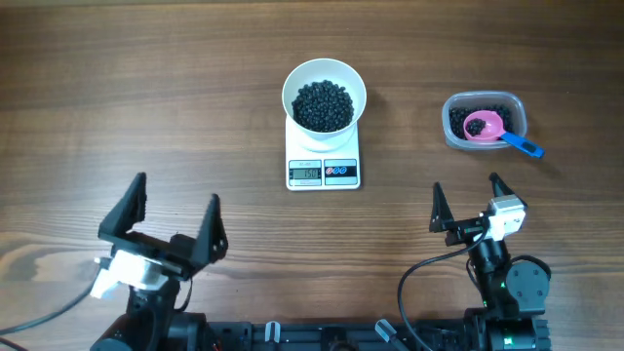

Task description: Scoop item into bowl and weigh 150g on scale

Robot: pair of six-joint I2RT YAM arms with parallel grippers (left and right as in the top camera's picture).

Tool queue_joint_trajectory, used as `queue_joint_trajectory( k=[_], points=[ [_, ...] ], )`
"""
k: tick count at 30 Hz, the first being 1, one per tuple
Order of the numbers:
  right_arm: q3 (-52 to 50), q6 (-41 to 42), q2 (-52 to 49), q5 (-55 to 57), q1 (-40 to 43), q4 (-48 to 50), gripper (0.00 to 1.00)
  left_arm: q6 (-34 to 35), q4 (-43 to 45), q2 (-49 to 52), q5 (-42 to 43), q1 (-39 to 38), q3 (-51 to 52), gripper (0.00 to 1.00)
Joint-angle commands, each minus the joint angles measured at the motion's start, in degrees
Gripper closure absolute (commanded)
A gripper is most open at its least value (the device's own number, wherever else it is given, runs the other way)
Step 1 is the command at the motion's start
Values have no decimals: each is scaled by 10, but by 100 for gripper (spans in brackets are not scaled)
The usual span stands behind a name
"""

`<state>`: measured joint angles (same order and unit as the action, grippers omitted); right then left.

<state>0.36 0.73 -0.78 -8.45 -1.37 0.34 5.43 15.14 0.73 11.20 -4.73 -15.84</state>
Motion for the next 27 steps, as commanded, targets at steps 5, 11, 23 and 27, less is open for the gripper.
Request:
queue_joint_trajectory(
  k=[5,11,23,27],
  points=[
    [0,-6,6,10,-2,1,0,87,92,-5,-66,5,92,0],
    [0,-6,6,10,-2,1,0,87,158,-5,-66,5,154,0],
    [0,-6,6,10,-2,1,0,85,-21,-6,-109,5,155,0],
    [0,-6,6,10,-2,1,0,85,-100,-6,-109,5,155,0]
  ],
)
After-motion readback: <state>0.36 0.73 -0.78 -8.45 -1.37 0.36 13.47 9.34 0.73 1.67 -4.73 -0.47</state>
